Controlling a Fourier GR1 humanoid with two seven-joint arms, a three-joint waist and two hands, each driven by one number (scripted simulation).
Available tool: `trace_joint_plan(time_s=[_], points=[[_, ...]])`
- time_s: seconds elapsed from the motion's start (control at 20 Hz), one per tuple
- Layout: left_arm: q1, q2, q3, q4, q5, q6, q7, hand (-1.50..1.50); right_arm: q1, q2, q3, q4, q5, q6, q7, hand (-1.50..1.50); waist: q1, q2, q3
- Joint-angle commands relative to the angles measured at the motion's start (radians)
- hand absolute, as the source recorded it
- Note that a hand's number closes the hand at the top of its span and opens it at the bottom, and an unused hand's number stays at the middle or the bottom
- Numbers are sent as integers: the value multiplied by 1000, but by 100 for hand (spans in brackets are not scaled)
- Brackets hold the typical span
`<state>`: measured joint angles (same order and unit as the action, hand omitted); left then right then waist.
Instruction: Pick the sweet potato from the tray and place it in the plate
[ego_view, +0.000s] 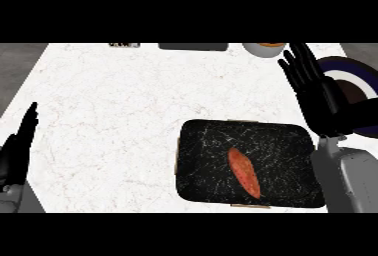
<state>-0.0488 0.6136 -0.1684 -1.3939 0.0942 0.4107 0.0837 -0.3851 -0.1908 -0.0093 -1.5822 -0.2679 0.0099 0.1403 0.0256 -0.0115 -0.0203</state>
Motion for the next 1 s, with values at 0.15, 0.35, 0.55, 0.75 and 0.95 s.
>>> trace_joint_plan(time_s=[0.15,0.35,0.55,0.75,0.95], points=[[-65,-48,-56,-103,59,-48,-32,0,-38,175,207,-1,55,-71,116,-150,-33,14,18],[20,41,-103,-155,109,-106,-69,0,-164,-143,379,-35,356,130,72,150,-30,-30,-20],[-21,-9,-121,-196,204,-99,-61,0,65,65,474,56,379,-55,79,-150,-74,21,18],[-36,-9,-117,-209,236,-79,-48,0,135,29,595,50,513,-74,-23,-150,-80,18,19],[-44,5,-125,-212,251,-56,-37,0,167,-36,625,-37,664,-168,-42,-150,-91,11,19]])
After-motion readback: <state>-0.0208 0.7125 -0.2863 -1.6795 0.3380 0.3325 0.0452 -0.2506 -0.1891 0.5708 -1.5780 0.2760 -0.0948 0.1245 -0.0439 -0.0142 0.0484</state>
